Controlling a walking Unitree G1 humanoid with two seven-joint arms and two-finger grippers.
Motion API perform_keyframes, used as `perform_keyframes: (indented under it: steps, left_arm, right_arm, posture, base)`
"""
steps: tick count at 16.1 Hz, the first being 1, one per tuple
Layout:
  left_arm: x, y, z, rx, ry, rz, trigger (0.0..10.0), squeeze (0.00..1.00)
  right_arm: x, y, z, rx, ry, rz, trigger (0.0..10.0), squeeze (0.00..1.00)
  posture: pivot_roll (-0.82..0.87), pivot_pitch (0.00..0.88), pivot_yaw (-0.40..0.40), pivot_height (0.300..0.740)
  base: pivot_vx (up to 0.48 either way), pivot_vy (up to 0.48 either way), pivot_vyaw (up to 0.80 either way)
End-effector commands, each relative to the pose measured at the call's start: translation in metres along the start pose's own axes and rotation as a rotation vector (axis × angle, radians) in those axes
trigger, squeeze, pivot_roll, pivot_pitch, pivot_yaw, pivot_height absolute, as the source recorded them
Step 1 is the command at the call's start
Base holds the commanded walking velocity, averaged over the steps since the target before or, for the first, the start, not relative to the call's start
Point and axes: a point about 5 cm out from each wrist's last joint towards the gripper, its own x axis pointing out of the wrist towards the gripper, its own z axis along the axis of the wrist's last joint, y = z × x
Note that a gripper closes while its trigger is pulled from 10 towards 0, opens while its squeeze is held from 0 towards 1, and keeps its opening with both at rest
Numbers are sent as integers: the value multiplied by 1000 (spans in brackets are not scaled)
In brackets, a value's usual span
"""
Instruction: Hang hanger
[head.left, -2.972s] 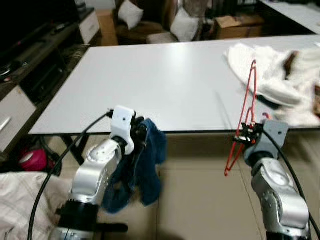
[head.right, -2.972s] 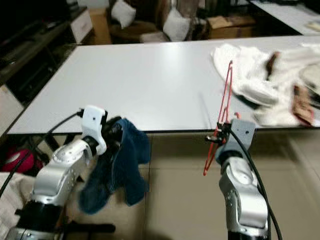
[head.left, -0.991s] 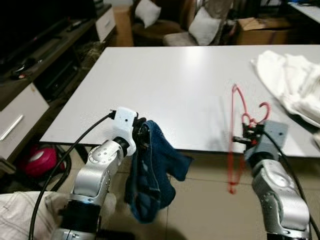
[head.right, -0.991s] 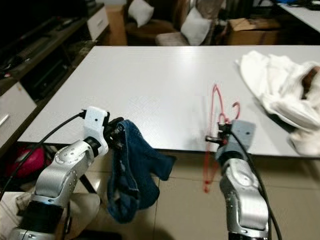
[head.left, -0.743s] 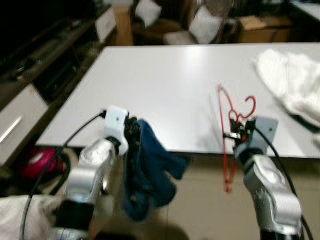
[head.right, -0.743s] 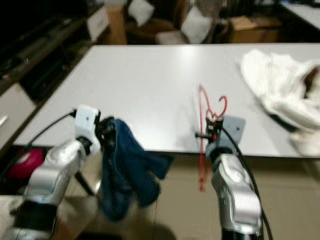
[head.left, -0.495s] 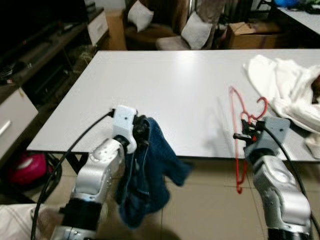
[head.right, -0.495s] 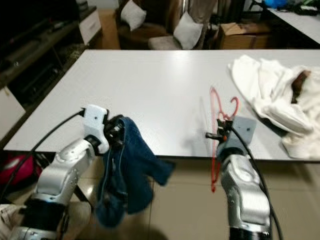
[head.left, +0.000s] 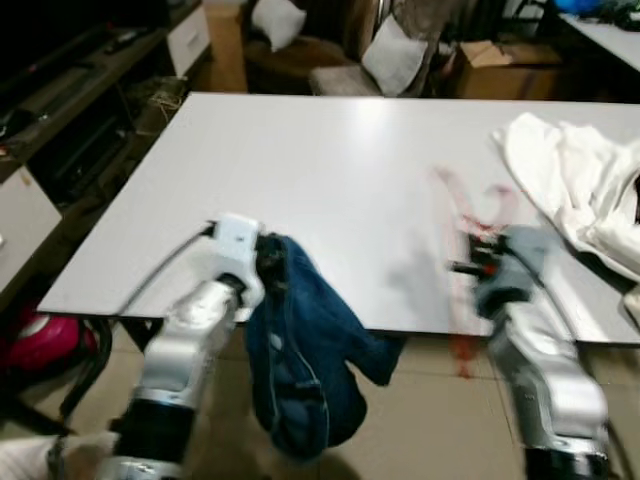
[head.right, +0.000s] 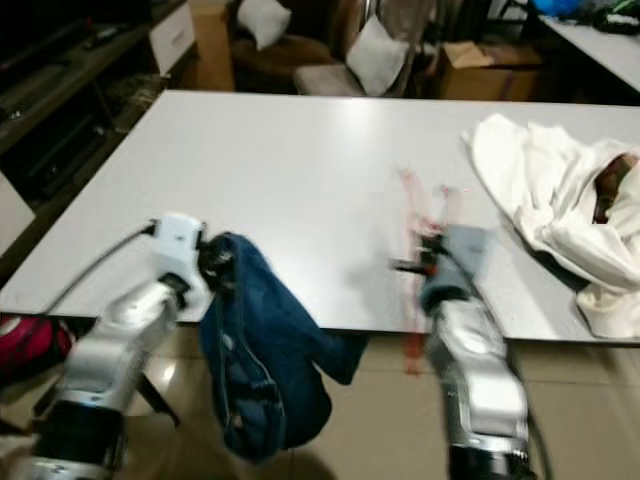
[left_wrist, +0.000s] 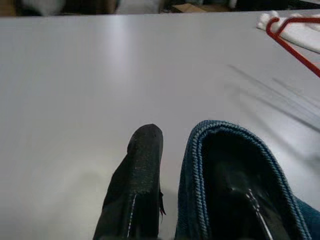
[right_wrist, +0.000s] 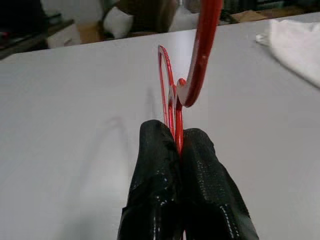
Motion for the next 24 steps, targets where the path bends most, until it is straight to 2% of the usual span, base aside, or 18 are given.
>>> perform_keyframes:
  steps: [1,4,5,8,15,17,19,21,22,24]
  left_arm:
    - [3,-3,11,9,-49,0,10000,0]
    - [3,-3,10,10,-47,-2,10000,0]
    - [3,-3,10,12,-45,-6,10000,0]
    - [4,-4,11,13,-46,-9,10000,0]
    - [5,-5,11,16,-42,-16,10000,0]
    - [6,-2,13,49,-34,20,10000,0]
    - [9,-2,18,68,-32,10,10000,0]
    - [19,-2,43,59,-102,-24,10000,0]
    - [22,-1,49,64,-116,-31,10000,0]
    - [36,0,73,112,-162,-73,10000,0]
  right_arm:
    - [-1,-9,2,-13,-6,-33,10000,0]
    - [-1,-9,2,-8,-6,-33,10000,0]
    - [-1,-9,1,28,-1,-28,10000,0]
    - [-2,-9,1,23,-2,-33,10000,0]
    - [-2,-11,1,9,-11,-49,10000,0]
    - [-3,-11,3,29,-27,-21,10000,0]
    - [-2,-10,9,24,-41,55,10000,0]
    - [-2,-12,24,-56,-34,244,10000,0]
    - [-3,-15,28,-84,-31,276,10000,0]
    - [-13,-25,44,-197,-26,429,10000,0]
  posture:
    - [-83,0,34,740]
    - [-85,0,38,740]
    - [-86,0,43,740]
    - [-84,0,42,740]
    - [-82,0,46,740]
    - [-81,0,41,740]
    - [-84,0,45,740]
    - [-87,0,56,740]
    - [-83,0,54,740]
    - [-82,0,53,740]
  base:
    - [281,0,0]
    - [281,0,0]
    - [281,0,0]
    - [284,0,-508]
    - [284,0,0]
    - [0,0,0]
    - [0,0,0]
    - [0,0,0]
    - [0,0,0]
    - [0,0,0]
